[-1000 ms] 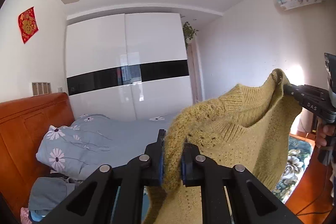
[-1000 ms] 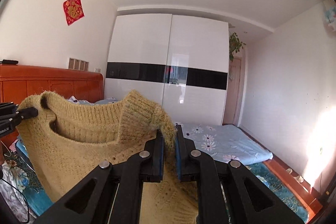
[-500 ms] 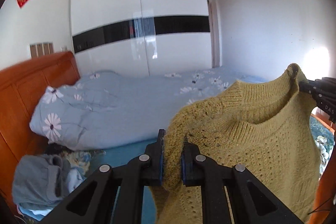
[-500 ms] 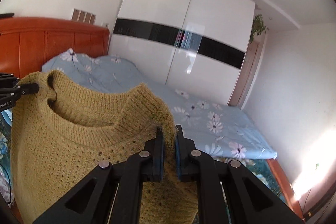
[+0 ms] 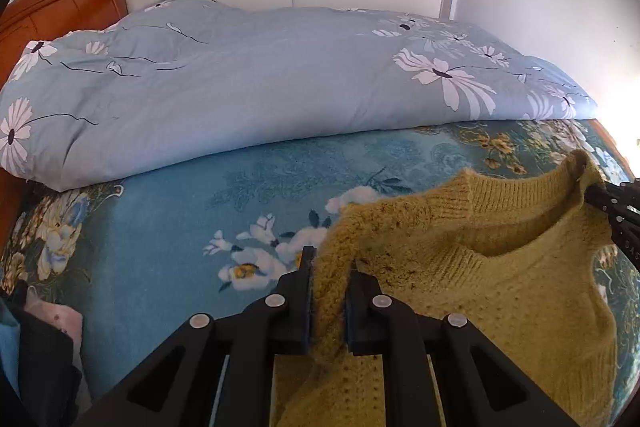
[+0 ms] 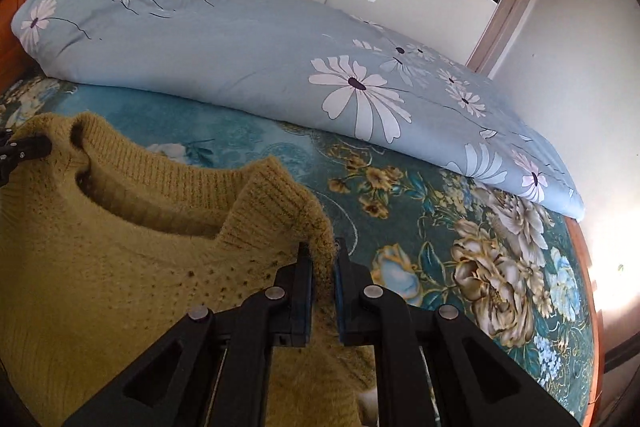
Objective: Fold clothes
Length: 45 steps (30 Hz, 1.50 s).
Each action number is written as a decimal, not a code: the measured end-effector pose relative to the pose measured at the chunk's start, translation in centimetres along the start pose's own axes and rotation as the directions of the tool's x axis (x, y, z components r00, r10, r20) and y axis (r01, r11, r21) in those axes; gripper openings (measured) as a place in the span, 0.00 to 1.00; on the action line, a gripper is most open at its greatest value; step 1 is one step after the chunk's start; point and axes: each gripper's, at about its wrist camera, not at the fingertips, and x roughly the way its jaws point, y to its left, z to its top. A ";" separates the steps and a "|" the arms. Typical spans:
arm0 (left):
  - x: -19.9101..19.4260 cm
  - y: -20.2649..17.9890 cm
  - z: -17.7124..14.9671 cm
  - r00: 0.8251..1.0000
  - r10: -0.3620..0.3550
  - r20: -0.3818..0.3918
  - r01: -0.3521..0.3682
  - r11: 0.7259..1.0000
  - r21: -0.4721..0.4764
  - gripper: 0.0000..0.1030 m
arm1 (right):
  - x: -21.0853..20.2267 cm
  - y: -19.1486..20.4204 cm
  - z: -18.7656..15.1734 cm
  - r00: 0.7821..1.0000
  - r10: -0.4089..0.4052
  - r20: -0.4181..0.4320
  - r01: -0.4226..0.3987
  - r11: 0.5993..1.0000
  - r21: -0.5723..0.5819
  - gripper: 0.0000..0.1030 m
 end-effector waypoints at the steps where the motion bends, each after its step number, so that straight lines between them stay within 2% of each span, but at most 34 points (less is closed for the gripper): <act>1: 0.7 -0.1 0.7 1.000 0.007 0.009 -0.007 1.000 -0.002 0.12 | 0.7 -0.1 1.0 1.000 -0.005 0.003 0.006 1.000 -0.002 0.09; 5: 2.6 0.0 3.4 0.996 0.054 0.072 -0.053 0.998 -0.017 0.12 | 2.5 -0.6 4.8 0.997 -0.041 0.064 0.041 0.999 0.005 0.09; 7: 3.9 0.9 4.6 0.997 0.053 0.057 -0.050 0.997 -0.063 0.12 | 3.9 -0.7 6.3 0.997 -0.040 0.071 0.038 0.999 0.031 0.09; 9: 6.2 1.2 4.6 0.997 0.072 0.015 -0.070 0.994 -0.082 0.12 | 6.1 -0.2 7.0 0.999 -0.026 0.045 0.024 0.999 0.046 0.09; 14: 12.7 0.5 2.5 0.984 0.137 -0.112 -0.140 0.990 -0.017 0.12 | 12.4 2.8 5.2 0.998 -0.048 -0.048 0.048 0.999 0.008 0.09; 17: 14.2 0.4 1.6 0.985 0.140 -0.100 -0.142 0.990 -0.012 0.15 | 14.9 3.4 3.8 0.995 -0.042 -0.091 0.043 0.999 0.011 0.10; 20: 14.5 0.5 1.6 0.987 0.135 -0.091 -0.137 0.991 -0.010 0.16 | 15.4 3.4 3.3 0.996 -0.046 -0.077 0.047 0.999 0.009 0.10; 22: 14.1 0.7 1.7 0.989 0.114 -0.094 -0.117 0.993 -0.026 0.17 | 15.1 3.3 3.2 0.996 -0.041 -0.074 0.042 0.999 0.008 0.12; 25: 12.4 1.9 1.4 0.994 0.043 -0.102 -0.056 0.991 -0.126 0.31 | 13.6 2.6 3.1 0.997 0.007 -0.074 -0.006 1.000 0.014 0.17; 27: 10.7 3.2 0.7 0.992 0.001 -0.124 -0.028 0.976 -0.215 0.35 | 11.5 1.8 2.5 0.997 0.061 -0.050 -0.059 0.997 0.046 0.31; 28: 9.6 3.9 0.2 0.990 -0.042 -0.135 0.007 0.967 -0.253 0.35 | 10.3 1.2 1.9 0.995 0.091 -0.041 -0.089 0.994 0.059 0.35; 29: 8.2 4.7 -0.4 0.988 -0.087 -0.128 0.048 0.958 -0.281 0.35 | 9.0 0.5 1.2 0.992 0.124 -0.036 -0.121 0.990 0.067 0.42; 31: 4.8 5.9 -2.1 0.987 -0.121 -0.109 0.083 0.949 -0.305 0.38 | 6.4 -1.1 -0.6 0.982 0.185 -0.027 -0.183 0.980 0.083 0.44; 32: 3.0 6.2 -3.3 0.986 -0.132 -0.100 0.095 0.946 -0.310 0.46 | 4.9 -2.1 -2.0 0.978 0.209 -0.020 -0.206 0.973 0.103 0.44; 33: 1.1 6.5 -4.9 0.983 -0.157 -0.095 0.120 0.942 -0.314 0.55 | 3.3 -3.1 -3.9 0.973 0.231 -0.013 -0.227 0.964 0.135 0.48; 35: -2.5 6.9 -9.0 0.975 -0.210 -0.073 0.176 0.930 -0.323 0.62 | 0.4 -4.9 -8.2 0.964 0.267 -0.013 -0.259 0.945 0.201 0.55; 36: -4.0 6.9 -11.0 0.973 -0.223 -0.063 0.192 0.926 -0.324 0.65 | -0.6 -5.7 -10.6 0.963 0.270 -0.018 -0.259 0.938 0.231 0.57; 38: -6.3 6.7 -14.8 0.977 -0.201 -0.073 0.169 0.935 -0.312 0.65 | -2.5 -7.0 -15.3 0.957 0.287 -0.026 -0.266 0.915 0.304 0.57; 40: -8.0 6.7 -18.6 0.978 -0.181 -0.106 0.140 0.939 -0.315 0.65 | -4.0 -7.6 -19.6 0.941 0.336 -0.028 -0.297 0.865 0.404 0.57; 41: -8.7 6.6 -20.4 0.973 -0.193 -0.126 0.143 0.935 -0.326 0.65 | -4.7 -7.8 -21.8 0.933 0.360 -0.027 -0.310 0.836 0.453 0.57; 42: -9.2 6.5 -22.2 0.966 -0.218 -0.137 0.160 0.926 -0.343 0.65 | -5.4 -8.1 -24.0 0.923 0.383 -0.024 -0.321 0.804 0.500 0.58; 45: -10.8 6.1 -26.2 0.947 -0.285 -0.147 0.207 0.894 -0.398 0.65 | -8.6 -8.2 -28.8 0.909 0.412 0.066 -0.368 0.719 0.590 0.58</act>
